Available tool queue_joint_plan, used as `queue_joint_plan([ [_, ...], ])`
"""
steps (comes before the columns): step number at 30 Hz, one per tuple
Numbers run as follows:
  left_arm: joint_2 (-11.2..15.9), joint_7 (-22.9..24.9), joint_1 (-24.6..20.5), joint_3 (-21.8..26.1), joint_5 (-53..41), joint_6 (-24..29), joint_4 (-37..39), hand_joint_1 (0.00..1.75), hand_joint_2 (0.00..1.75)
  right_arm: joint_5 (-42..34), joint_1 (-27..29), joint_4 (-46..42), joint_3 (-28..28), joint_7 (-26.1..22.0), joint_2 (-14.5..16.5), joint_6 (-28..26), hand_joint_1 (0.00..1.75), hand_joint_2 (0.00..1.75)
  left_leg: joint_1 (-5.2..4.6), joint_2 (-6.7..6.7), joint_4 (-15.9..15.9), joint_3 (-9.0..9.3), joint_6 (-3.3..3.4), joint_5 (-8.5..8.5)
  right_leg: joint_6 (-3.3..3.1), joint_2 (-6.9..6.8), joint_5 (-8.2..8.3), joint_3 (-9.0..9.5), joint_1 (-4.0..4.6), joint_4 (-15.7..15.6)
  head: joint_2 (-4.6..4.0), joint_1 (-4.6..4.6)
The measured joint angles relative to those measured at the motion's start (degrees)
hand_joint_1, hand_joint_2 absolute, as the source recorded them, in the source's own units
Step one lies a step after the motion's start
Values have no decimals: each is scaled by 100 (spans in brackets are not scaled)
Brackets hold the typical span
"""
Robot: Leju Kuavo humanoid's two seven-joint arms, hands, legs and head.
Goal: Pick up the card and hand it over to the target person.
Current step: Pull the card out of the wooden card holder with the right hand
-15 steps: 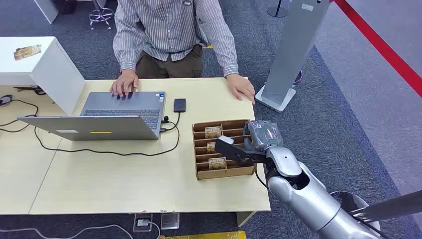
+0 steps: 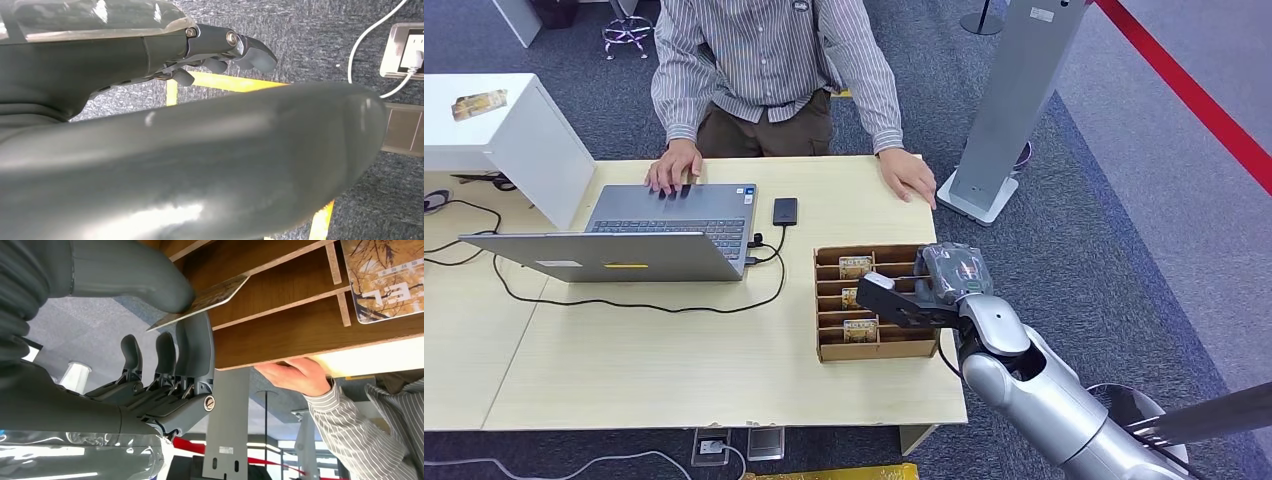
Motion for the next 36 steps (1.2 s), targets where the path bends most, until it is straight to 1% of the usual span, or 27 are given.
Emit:
queue_joint_plan([
  [3,-2,-17,-1,-6,-2,-6,-5,0,0,-2,15,-1,-11,0,14,-4,163,175,1,0,-2,2,0,0,-1,1,1,2,1,-2,0,0],
  [5,-4,-34,-4,-34,-27,-3,-6,0,0,-1,28,3,-25,-2,20,-14,174,175,0,1,-2,2,0,0,-1,1,1,2,1,-2,0,0],
  [10,-1,-128,-5,-57,-54,-14,-9,0,0,19,52,-29,-56,-1,-4,-46,175,175,1,-1,-2,1,0,2,-1,0,2,1,1,-2,0,0],
  [19,-11,-35,-4,-2,28,62,0,0,0,217,34,-258,-140,35,-68,-221,175,175,0,-2,0,-2,0,0,-1,-1,0,-1,0,0,0,0],
  [23,-15,-21,-1,13,61,72,-2,0,0,227,-1,-781,-317,141,-213,-227,175,175,-1,-1,4,-6,0,-1,-1,-1,-1,-6,-1,5,0,0],
  [29,-12,14,-2,40,133,83,-2,0,0,-37,-49,-2276,-730,373,-634,154,175,175,-2,-8,17,-21,1,-2,0,-6,-4,-20,-2,16,0,0],
  [31,-18,23,-2,47,151,88,0,0,0,-113,-29,-2680,-837,409,-720,201,175,175,-3,-10,19,-22,2,-4,0,-8,-6,-20,-3,18,0,0],
  [34,-30,15,-1,64,181,99,1,0,0,-286,-12,-3098,-923,404,-777,241,175,175,-3,-12,17,-20,2,-5,1,-11,-8,-17,-3,16,0,0],
  [36,-34,3,-2,71,195,99,3,0,0,-373,-14,-3213,-947,372,-741,250,175,175,-4,-10,15,-17,1,-4,0,-8,-8,-16,-4,15,0,0],
])
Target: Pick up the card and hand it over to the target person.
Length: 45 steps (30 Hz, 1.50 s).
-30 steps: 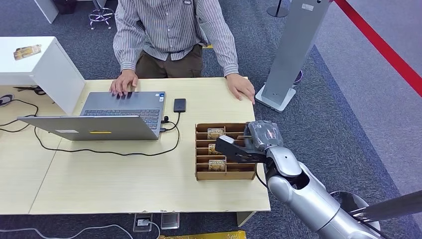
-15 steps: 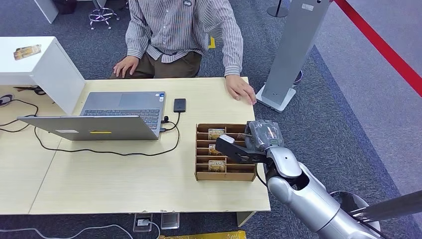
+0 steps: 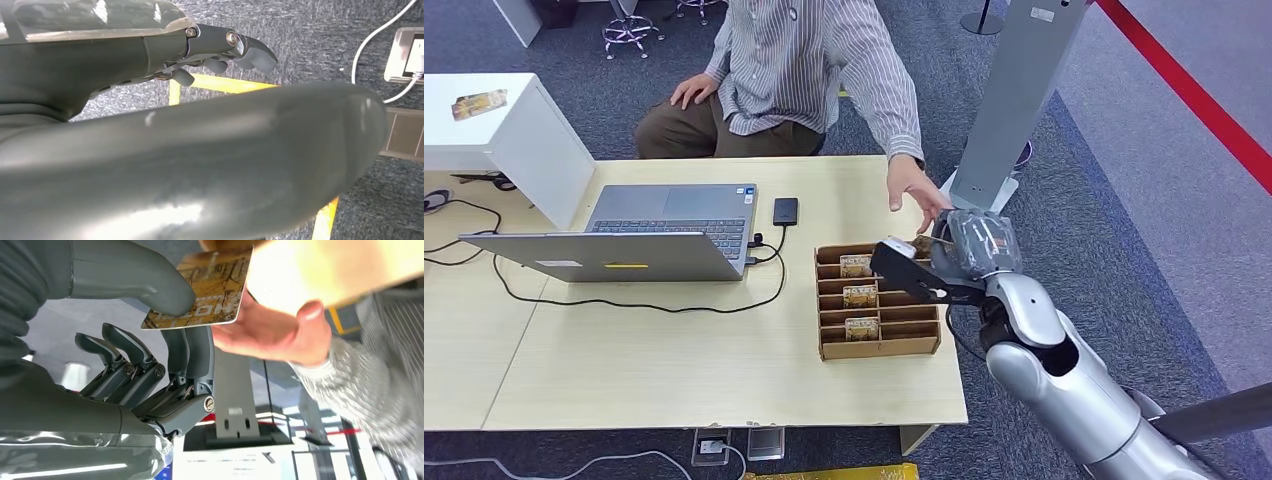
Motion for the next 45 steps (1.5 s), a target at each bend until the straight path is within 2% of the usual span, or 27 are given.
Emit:
queue_joint_plan([
  [3,0,-13,-2,-10,-1,-9,2,0,0,-68,-49,164,52,-115,170,57,175,175,1,2,-4,4,-2,2,-2,3,2,2,1,-3,0,0],
  [6,5,-41,-2,-35,-16,-42,4,0,0,-127,-100,698,143,-470,418,-49,175,175,2,11,-9,10,-2,4,-1,11,7,6,2,-8,0,0],
  [11,-18,-91,-5,-96,-63,-88,4,0,0,13,2,1657,104,-1416,751,-1110,175,175,5,18,-20,22,-2,8,-2,18,14,18,5,-20,0,0],
  [15,-24,-124,-6,-135,-91,-112,7,0,0,-90,144,2145,22,-2000,866,-1731,175,175,6,14,-24,29,-1,7,-1,14,13,28,6,-26,0,0],
  [20,-19,-140,-7,-154,-96,-107,8,0,0,77,228,2373,41,-2234,866,-2210,175,175,5,12,-22,24,-2,7,-1,10,11,24,5,-22,0,0],
  [26,-8,-62,-4,-168,-87,-223,-8,0,0,84,243,2440,92,-2244,868,-2272,175,175,6,10,-21,22,-1,8,-1,9,12,23,6,-23,0,0],
  [30,-3,-34,-8,-232,-139,-340,-7,0,175,35,254,2402,109,-2215,833,-2301,0,175,5,12,-21,21,-1,7,-1,12,12,21,5,-22,0,0],
  [34,2,35,-11,-199,-97,-209,8,0,0,-220,428,2195,-23,-2210,781,-2515,0,175,6,5,-19,20,-1,6,-1,4,9,23,6,-22,0,0],
  [40,21,78,-7,-145,-37,-97,1,0,0,-1451,838,2045,-320,-2681,867,-2925,0,175,6,0,-18,19,-2,6,-1,-1,7,21,6,-20,0,0],
  [45,19,122,-3,-90,22,-49,3,0,0,-3103,1323,1941,-670,-3223,941,-2687,0,175,6,-2,-18,19,-1,6,-1,-3,6,22,6,-20,0,0],
])
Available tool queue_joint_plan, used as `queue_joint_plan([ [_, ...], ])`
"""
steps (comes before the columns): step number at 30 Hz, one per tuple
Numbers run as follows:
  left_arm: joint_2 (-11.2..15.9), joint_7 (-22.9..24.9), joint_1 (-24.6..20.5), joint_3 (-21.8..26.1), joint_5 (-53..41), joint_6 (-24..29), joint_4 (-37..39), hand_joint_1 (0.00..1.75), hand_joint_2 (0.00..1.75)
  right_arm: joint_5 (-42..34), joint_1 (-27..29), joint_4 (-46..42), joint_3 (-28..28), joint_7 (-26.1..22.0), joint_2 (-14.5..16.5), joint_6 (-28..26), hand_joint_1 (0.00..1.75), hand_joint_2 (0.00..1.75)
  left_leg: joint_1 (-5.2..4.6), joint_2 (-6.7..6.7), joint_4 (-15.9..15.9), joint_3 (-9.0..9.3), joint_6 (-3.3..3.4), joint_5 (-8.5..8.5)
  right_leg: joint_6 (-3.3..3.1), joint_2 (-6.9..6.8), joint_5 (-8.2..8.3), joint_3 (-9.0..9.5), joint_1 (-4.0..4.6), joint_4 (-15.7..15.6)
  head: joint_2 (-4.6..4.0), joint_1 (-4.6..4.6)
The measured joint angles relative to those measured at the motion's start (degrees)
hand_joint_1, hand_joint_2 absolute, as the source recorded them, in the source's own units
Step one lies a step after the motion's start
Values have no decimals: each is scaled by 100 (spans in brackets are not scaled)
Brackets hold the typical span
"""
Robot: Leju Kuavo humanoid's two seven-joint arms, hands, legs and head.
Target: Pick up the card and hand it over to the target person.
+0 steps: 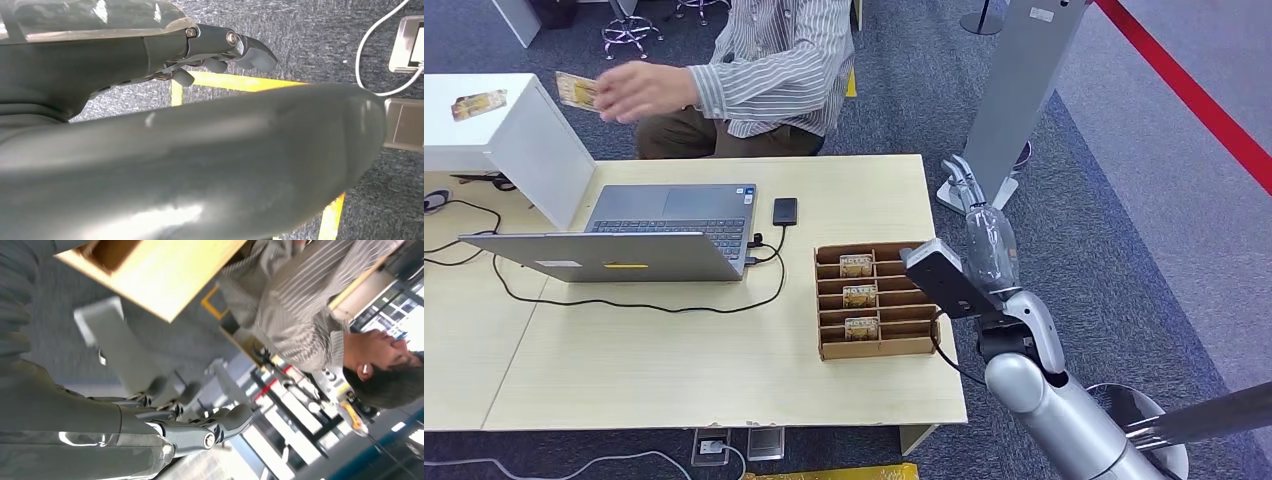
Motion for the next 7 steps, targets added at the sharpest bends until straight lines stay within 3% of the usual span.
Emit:
queue_joint_plan([
  [3,4,34,-4,-14,6,45,-6,0,0,-1097,365,-174,-171,-249,-96,298,0,175,1,-5,0,-1,0,0,0,-5,-1,2,1,-1,0,0],
  [7,16,53,-6,-33,1,64,-9,0,0,-1855,808,-377,-302,-408,-174,555,0,175,1,-12,1,-1,0,0,0,-11,-3,4,1,-2,0,0],
])
